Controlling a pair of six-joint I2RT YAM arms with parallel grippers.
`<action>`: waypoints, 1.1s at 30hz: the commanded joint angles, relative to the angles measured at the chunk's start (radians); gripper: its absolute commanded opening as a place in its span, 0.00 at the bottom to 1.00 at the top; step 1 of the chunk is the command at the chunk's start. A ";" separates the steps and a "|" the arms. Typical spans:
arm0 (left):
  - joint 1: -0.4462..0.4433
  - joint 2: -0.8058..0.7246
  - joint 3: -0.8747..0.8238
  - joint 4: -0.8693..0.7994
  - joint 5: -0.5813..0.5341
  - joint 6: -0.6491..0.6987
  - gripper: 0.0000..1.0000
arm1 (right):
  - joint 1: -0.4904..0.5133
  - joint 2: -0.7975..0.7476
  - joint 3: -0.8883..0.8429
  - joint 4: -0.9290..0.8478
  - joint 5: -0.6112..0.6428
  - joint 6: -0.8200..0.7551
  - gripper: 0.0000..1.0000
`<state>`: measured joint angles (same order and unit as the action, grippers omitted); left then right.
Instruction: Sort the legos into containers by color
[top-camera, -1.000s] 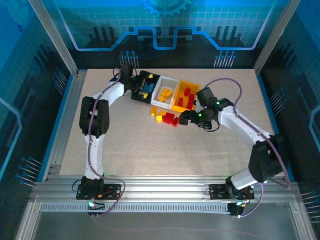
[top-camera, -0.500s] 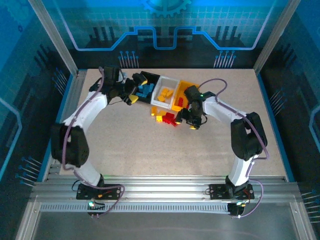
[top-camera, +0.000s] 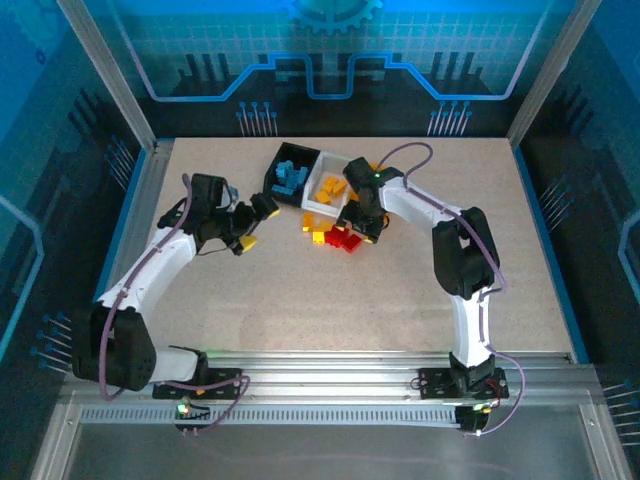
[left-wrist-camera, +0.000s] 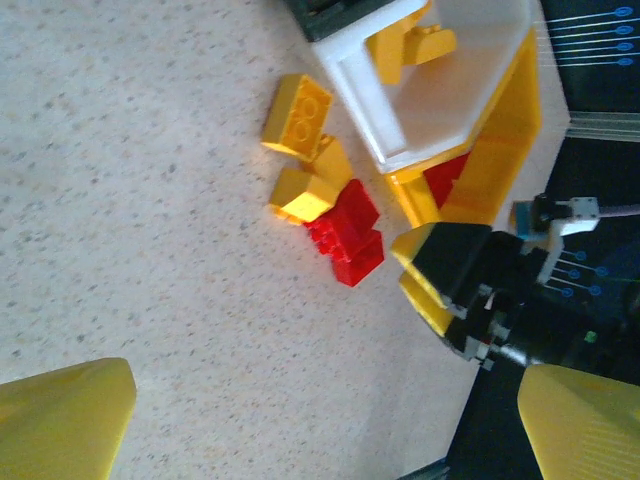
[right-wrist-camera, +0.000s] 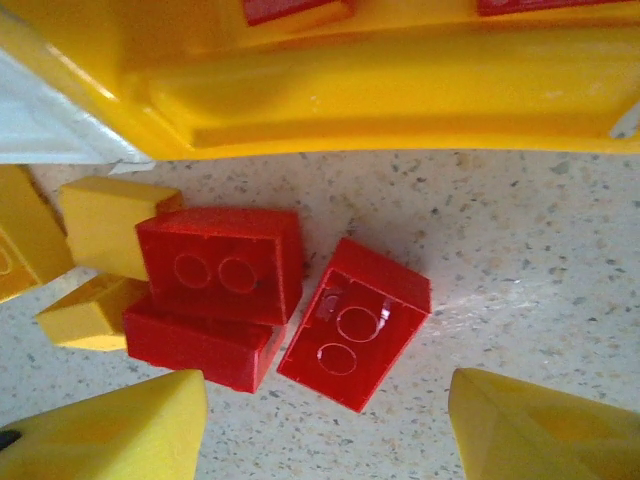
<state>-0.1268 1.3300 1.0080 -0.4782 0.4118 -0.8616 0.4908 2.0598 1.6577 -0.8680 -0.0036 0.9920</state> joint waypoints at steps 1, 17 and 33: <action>0.028 -0.047 -0.024 -0.013 -0.004 0.012 0.99 | 0.012 0.020 0.021 -0.071 0.047 0.038 0.65; 0.063 -0.074 -0.056 -0.039 0.006 0.036 0.99 | 0.051 0.060 -0.033 -0.043 0.034 0.055 0.60; 0.075 -0.095 -0.102 -0.030 0.008 0.030 0.99 | 0.025 -0.032 -0.179 -0.050 0.049 0.029 0.49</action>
<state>-0.0624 1.2636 0.9195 -0.4927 0.4122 -0.8539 0.5243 2.0693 1.5166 -0.8707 0.0189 1.0267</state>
